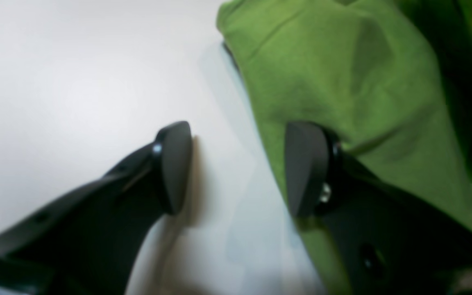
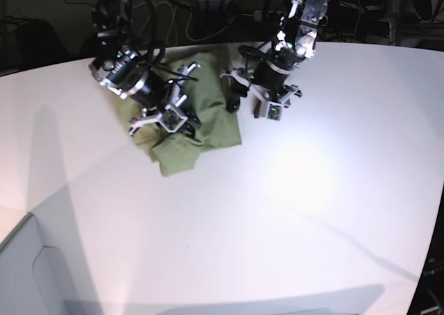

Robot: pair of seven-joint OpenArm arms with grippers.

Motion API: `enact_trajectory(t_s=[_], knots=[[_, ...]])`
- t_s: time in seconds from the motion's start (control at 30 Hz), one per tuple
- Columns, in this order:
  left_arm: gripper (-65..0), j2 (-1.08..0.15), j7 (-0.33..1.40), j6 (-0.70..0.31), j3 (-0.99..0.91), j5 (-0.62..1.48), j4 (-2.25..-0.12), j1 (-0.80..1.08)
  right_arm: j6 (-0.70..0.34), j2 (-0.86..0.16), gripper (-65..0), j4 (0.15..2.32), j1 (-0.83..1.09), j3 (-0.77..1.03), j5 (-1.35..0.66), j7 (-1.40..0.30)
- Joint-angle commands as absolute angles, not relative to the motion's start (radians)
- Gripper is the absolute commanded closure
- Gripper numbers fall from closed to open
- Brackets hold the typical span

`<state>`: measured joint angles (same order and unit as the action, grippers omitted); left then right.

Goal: Fold the T-shirt properly

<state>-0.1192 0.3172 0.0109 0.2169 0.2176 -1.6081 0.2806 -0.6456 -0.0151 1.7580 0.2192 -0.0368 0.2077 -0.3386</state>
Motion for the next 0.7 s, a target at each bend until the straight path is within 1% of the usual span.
enact_trajectory(t_s=[0.0,0.1,0.3,0.67], knots=[[-35.2,-0.119,0.309,0.008,0.216,0.220,-1.621,0.282,-0.661,-0.013,0.0,1.751,0.197,-0.050,0.188,-0.311],[-35.2,-0.119,0.309,0.008,0.216,0.220,-1.623,0.283,-0.661,-0.013,0.0,1.701,0.173,-0.070,0.188,-0.311],[-35.2,-0.122,0.309,0.008,0.214,0.220,-1.624,0.283,-0.661,-0.019,0.0,1.687,0.171,-0.113,0.188,-0.309],[-35.2,-0.125,0.309,0.008,0.214,0.220,-1.621,0.283,-0.661,-0.035,-0.1,1.615,0.145,-0.113,0.188,-0.312]])
